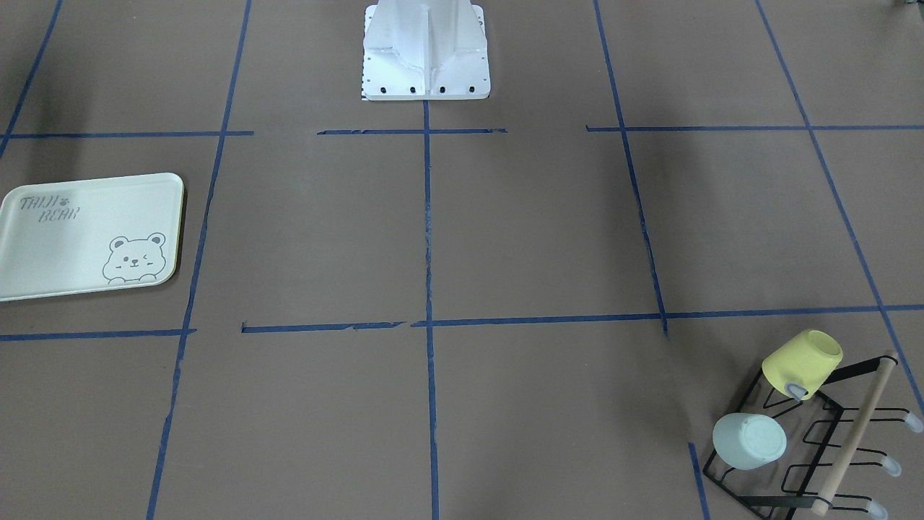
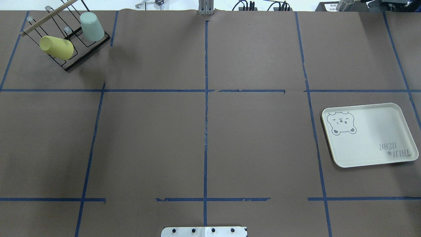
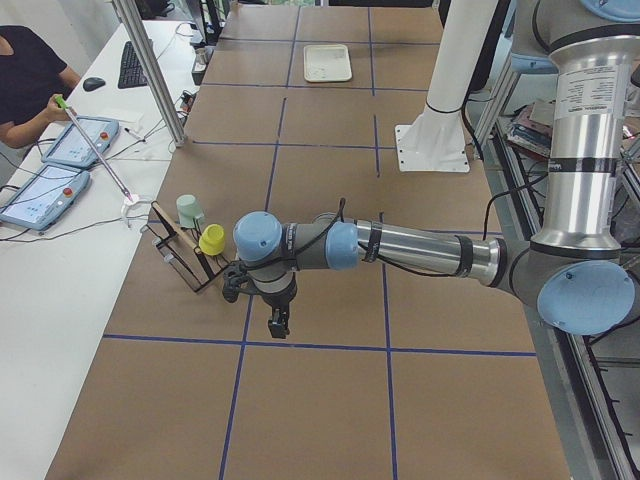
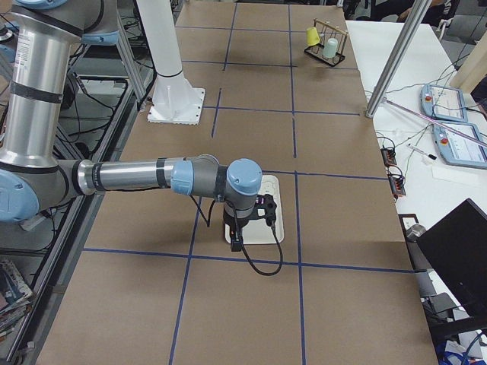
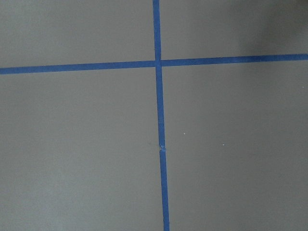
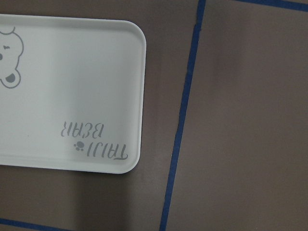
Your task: Left arm grabs green cup and hands to right arm on tray
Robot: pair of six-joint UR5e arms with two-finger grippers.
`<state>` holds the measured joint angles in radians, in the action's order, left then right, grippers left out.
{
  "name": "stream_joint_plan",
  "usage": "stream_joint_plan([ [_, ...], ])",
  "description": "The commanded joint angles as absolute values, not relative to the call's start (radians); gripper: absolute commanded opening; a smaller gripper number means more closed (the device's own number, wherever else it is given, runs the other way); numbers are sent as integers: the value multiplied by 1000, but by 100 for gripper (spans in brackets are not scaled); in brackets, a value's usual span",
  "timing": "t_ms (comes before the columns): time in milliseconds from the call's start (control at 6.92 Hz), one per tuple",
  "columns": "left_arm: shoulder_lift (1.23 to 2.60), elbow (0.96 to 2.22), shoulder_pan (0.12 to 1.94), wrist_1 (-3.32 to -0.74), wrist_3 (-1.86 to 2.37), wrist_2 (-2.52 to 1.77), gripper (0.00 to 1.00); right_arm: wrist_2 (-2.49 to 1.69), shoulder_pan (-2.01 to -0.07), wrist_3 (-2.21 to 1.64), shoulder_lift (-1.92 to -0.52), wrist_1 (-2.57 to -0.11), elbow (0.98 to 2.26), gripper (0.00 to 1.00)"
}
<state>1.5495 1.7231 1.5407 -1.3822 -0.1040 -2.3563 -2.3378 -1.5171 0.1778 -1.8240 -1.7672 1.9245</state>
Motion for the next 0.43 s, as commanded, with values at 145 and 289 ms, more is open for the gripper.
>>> stream_joint_plan([
  [145,1540,1741,1542,-1388,-126,-2361,100,-2339,-1517,178,-1824,-1767,1927,100],
  [289,1539,1793,1536,-1382,-117,-2358,100,-2339,-1517,175,-1825,-1767,1934,100],
])
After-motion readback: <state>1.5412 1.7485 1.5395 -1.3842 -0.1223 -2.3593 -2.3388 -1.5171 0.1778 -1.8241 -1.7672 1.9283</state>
